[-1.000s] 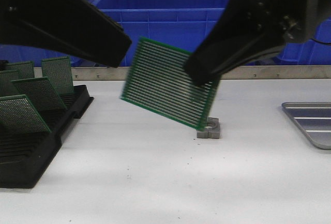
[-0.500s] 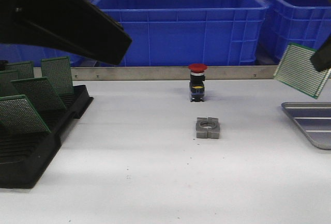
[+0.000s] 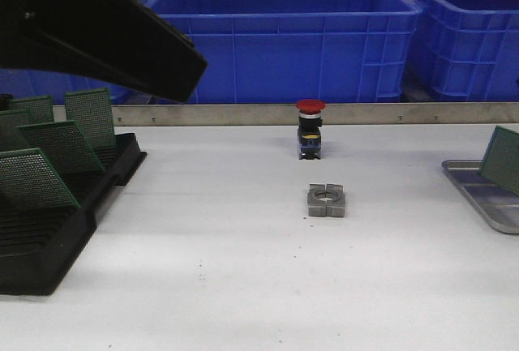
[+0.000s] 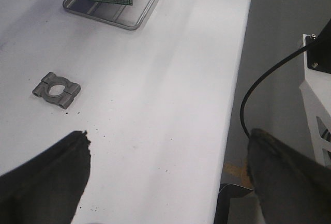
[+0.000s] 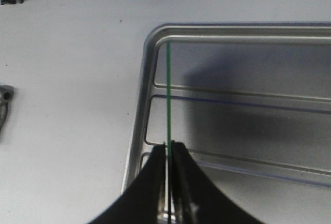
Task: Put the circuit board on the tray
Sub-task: 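Carry the board to the metal tray and release it with the right gripper, then reach the left gripper into the rack and grasp another green board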
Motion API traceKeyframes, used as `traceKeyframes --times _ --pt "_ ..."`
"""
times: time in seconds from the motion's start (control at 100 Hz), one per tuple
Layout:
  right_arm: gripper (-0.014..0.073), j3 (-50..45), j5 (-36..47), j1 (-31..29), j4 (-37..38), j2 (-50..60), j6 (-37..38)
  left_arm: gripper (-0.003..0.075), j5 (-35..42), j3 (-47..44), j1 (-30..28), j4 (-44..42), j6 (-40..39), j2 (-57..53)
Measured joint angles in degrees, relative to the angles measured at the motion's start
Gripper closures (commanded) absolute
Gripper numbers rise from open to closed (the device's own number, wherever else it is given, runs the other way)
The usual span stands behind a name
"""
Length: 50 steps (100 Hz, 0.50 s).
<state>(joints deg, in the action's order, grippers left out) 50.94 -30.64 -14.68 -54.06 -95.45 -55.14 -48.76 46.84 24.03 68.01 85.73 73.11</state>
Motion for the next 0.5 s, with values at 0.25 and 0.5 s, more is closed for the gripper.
traceKeyframes --times 0.25,0.5 --pt "-0.0065 0.18 2.56 0.0 -0.22 -0.04 0.0 0.0151 0.37 0.1 0.0 -0.81 0.1 0.0" --pt "-0.0038 0.18 5.9 0.0 -0.44 -0.04 0.0 0.0151 2.17 3.2 -2.01 -17.53 0.1 -1.32"
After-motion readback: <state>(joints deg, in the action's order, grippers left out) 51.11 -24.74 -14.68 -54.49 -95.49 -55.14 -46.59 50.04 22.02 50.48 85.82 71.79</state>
